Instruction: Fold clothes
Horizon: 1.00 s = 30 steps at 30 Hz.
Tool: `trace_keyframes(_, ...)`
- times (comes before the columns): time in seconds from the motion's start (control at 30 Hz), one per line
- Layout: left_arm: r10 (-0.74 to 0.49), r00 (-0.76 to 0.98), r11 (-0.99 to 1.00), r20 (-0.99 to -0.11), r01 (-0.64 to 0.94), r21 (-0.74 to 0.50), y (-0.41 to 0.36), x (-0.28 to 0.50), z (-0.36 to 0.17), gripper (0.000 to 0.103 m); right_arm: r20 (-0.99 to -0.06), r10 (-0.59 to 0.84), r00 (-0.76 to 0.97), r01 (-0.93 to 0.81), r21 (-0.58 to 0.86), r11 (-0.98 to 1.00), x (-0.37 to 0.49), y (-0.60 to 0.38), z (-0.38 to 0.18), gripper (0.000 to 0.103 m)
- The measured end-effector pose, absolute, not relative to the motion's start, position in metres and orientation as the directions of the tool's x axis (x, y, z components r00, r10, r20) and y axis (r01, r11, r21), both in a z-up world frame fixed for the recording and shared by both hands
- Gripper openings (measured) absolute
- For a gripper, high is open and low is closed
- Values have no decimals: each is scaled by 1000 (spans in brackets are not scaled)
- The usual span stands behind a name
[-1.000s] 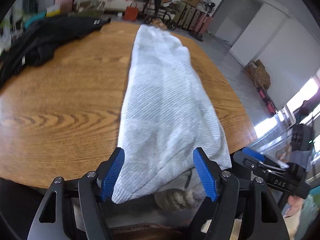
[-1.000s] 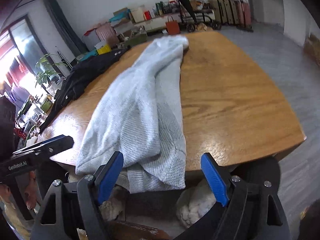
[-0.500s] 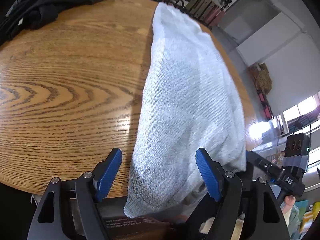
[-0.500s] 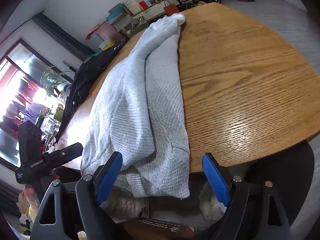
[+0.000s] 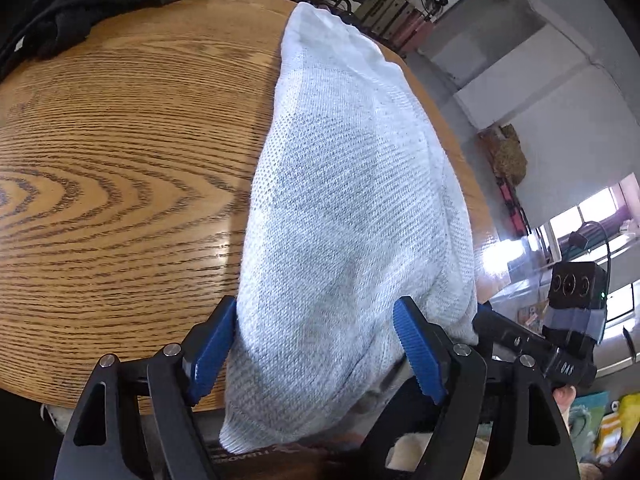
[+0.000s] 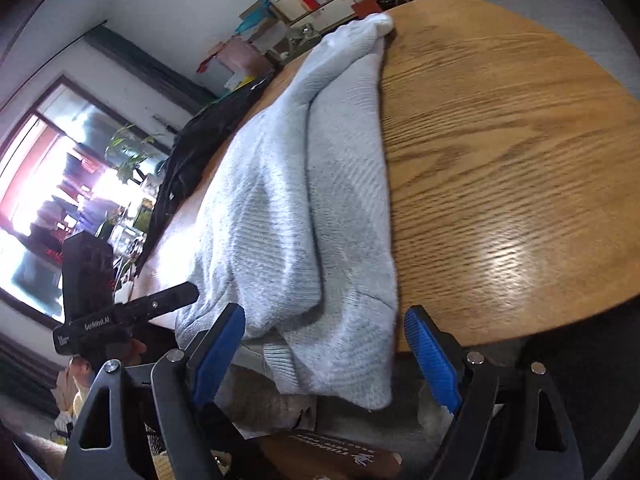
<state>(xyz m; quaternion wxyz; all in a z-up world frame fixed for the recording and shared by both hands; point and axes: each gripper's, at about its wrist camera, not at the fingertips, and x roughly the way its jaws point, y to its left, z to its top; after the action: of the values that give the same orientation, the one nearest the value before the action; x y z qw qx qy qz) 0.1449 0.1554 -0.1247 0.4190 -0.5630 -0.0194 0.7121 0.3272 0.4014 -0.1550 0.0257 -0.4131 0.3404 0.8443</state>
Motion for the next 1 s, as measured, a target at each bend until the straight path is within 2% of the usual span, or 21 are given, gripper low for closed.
trace_keyframes(0.23, 533, -87, -662, -842, -662, -351, 173, 167, -127, 78, -720, -240, -652, -257, 507, -823, 319, 387, -154, 87)
trace_keyframes(0.33, 538, -83, -662, -839, -657, -360, 174, 171, -129, 77, -734, -217, -644, -232, 457, -859, 317, 377, -153, 88)
trace_keyframes(0.43, 551, -67, -661, -832, -643, -386, 169, 174, -132, 70, -743, -197, -639, -213, 417, -884, 315, 369, -151, 90)
trace_keyframes(0.53, 568, -50, -659, -822, -625, -418, 163, 175, -135, 67, -726, -211, -654, -216, 446, -868, 317, 372, -152, 92)
trace_keyframes(0.83, 573, -59, -658, -818, -627, -416, 155, 192, -142, 65, -692, -251, -677, -253, 539, -804, 319, 385, -157, 93)
trace_keyframes(1.0, 581, -57, -671, -812, -597, -439, 148, 183, -143, 54, -688, -254, -680, -253, 545, -800, 318, 383, -159, 97)
